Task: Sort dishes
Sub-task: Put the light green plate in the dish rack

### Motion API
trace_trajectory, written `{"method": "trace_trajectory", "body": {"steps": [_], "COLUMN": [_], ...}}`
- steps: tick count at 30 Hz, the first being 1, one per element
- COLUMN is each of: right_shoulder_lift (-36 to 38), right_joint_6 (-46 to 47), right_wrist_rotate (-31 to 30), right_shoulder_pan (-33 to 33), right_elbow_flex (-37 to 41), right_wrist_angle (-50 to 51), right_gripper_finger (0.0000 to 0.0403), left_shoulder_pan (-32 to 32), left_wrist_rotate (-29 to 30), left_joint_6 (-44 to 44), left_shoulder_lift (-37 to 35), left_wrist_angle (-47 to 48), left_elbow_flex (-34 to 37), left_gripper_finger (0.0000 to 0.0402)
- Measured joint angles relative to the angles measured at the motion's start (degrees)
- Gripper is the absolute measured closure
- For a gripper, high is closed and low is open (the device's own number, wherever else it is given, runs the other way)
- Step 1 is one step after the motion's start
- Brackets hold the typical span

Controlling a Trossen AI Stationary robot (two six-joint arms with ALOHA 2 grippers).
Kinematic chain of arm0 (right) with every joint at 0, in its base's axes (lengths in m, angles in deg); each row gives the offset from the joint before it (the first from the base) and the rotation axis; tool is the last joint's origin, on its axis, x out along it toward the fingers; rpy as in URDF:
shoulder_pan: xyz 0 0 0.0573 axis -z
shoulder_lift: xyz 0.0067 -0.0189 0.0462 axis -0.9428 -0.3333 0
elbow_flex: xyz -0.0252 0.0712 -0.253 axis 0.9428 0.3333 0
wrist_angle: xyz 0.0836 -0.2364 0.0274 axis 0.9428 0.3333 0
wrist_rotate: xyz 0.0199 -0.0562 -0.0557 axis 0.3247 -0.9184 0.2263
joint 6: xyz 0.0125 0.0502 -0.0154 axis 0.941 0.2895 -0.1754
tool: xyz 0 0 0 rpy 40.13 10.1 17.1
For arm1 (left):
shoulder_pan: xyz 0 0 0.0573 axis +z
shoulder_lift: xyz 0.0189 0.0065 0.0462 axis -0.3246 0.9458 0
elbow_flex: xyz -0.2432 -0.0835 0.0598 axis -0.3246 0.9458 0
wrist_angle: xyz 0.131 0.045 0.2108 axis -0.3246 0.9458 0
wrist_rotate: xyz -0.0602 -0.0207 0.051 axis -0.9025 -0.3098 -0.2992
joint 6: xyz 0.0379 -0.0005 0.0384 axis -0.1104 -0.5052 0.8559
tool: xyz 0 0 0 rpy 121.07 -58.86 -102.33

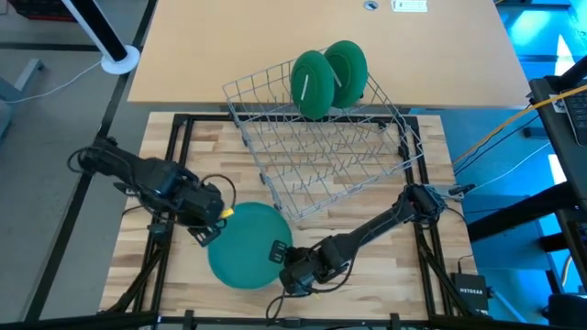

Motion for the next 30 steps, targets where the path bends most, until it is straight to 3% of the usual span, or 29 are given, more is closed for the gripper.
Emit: {"method": "trace_trajectory", "body": {"steps": [11, 20, 26, 30], "right_shoulder_lift": [6.24, 15.16, 24.29, 28.99], "right_joint_6": [2.48, 4.97, 8.13, 12.66], "right_wrist_rotate": [1.12, 1.26, 8.47, 20.29], "right_shoulder_pan": [0.09, 1.99, 6.93, 12.49], "right_elbow_flex": [-0.02, 0.02, 0.20, 0.20], "right_wrist_angle": [-4.02, -14.02, -15.52, -14.71], "right_gripper_finger": [0.0391, 0.0391, 0.0382, 0.0375], "left_shoulder_pan": [-0.89, -0.87, -0.87, -0.84], "left_wrist_rotate": [19.39, 26.73, 31.05, 35.77], "left_joint_6": [-8.00, -3.97, -4.21, -3.92], "left_shoulder_lift": [-9.17, -9.64, -9.49, -9.32], "left_wrist_angle": [0.23, 0.61, -0.40, -0.12], "left_elbow_flex": [-0.06, 0.59, 2.84, 4.06], "left_gripper_finger": [0.0329, 0.0329, 0.0329, 0.0330]}}
